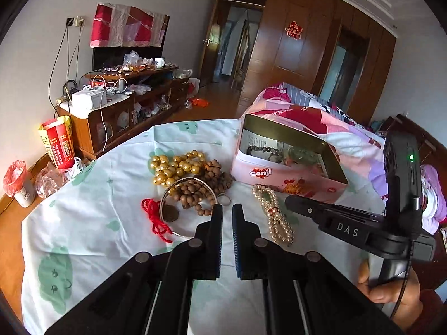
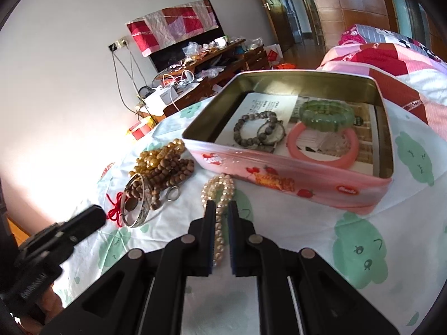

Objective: Organize jewelry

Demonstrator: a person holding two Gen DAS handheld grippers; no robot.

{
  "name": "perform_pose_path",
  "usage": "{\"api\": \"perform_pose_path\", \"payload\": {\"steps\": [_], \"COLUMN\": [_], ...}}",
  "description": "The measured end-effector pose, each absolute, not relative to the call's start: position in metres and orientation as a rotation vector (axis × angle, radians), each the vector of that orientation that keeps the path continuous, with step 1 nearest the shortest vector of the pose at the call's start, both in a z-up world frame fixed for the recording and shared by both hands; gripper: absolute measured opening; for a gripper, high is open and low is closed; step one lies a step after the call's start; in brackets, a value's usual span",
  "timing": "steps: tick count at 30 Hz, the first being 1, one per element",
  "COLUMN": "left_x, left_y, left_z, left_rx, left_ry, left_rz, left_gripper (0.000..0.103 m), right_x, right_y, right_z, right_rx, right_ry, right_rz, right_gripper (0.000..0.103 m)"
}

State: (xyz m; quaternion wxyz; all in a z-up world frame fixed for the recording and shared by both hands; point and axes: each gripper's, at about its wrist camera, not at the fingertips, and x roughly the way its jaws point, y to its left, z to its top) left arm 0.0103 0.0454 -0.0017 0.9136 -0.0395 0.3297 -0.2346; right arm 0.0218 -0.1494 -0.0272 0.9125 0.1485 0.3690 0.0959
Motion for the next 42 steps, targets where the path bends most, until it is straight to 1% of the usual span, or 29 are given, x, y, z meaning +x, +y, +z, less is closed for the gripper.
{"api": "perform_pose_path", "payload": {"steps": [1, 2, 3, 5, 8, 11, 19, 21, 23, 25, 26, 27, 29, 32, 33, 34, 36, 42], "left_x": [0.012, 0.016, 0.019, 0.029, 0.042, 0.052, 0.056, 0.051, 0.047, 0.044, 0.044, 0.045, 0.052, 0.057, 0.056, 0.056, 0.06, 0.056], "left_y": [0.044, 0.042, 0.041, 0.034, 0.024, 0.011, -0.002, 0.005, 0.011, 0.021, 0.024, 0.028, 0.033, 0.027, 0.022, 0.018, 0.013, 0.021], "left_z": [-0.003, -0.005, -0.008, -0.017, -0.029, -0.037, -0.034, -0.026, -0.023, -0.024, -0.024, -0.025, -0.026, -0.028, -0.029, -0.03, -0.037, -0.037], "left_rx": [-0.077, -0.067, -0.059, -0.018, 0.028, 0.097, 0.2, 0.18, 0.157, 0.128, 0.115, 0.091, 0.048, 0.073, 0.098, 0.114, 0.141, 0.12], "left_ry": [0.693, 0.716, 0.738, 0.803, 0.889, 0.936, 0.92, 0.881, 0.864, 0.862, 0.85, 0.842, 0.861, 0.859, 0.862, 0.871, 0.916, 0.927], "left_rz": [-0.472, -0.458, -0.456, -0.444, -0.463, -0.456, -0.417, -0.423, -0.437, -0.441, -0.438, -0.432, -0.429, -0.411, -0.414, -0.417, -0.413, -0.409], "left_gripper": [0.006, 0.006, 0.006, 0.006, 0.008, 0.008, 0.011, 0.011, 0.022, 0.058, 0.063, 0.065, 0.065, 0.065, 0.062, 0.047, 0.028, 0.027], "right_x": [0.021, 0.021, 0.02, 0.018, 0.015, 0.017, 0.018, 0.018, 0.018, 0.019, 0.02, 0.02, 0.02, 0.02, 0.02, 0.02, 0.02, 0.02], "right_y": [-0.148, -0.147, -0.148, -0.147, -0.148, -0.147, -0.154, -0.155, -0.157, -0.158, -0.156, -0.156, -0.155, -0.152, -0.152, -0.152, -0.153, -0.155], "right_z": [-0.027, -0.027, -0.028, -0.027, -0.024, -0.025, -0.027, -0.027, -0.027, -0.028, -0.028, -0.028, -0.027, -0.027, -0.027, -0.027, -0.027, -0.028], "right_rx": [0.297, 0.291, 0.287, 0.28, 0.279, 0.277, 0.31, 0.317, 0.323, 0.325, 0.324, 0.324, 0.322, 0.313, 0.311, 0.313, 0.32, 0.334], "right_ry": [0.759, 0.76, 0.759, 0.749, 0.726, 0.733, 0.741, 0.741, 0.74, 0.741, 0.742, 0.742, 0.739, 0.74, 0.74, 0.739, 0.739, 0.744], "right_rz": [0.198, 0.195, 0.193, 0.181, 0.183, 0.181, 0.181, 0.181, 0.182, 0.183, 0.184, 0.186, 0.191, 0.195, 0.196, 0.196, 0.194, 0.193], "right_gripper": [0.016, 0.024, 0.038, 0.055, 0.056, 0.056, 0.056, 0.056, 0.056, 0.056, 0.056, 0.056, 0.056, 0.056, 0.056, 0.056, 0.056, 0.056]}}
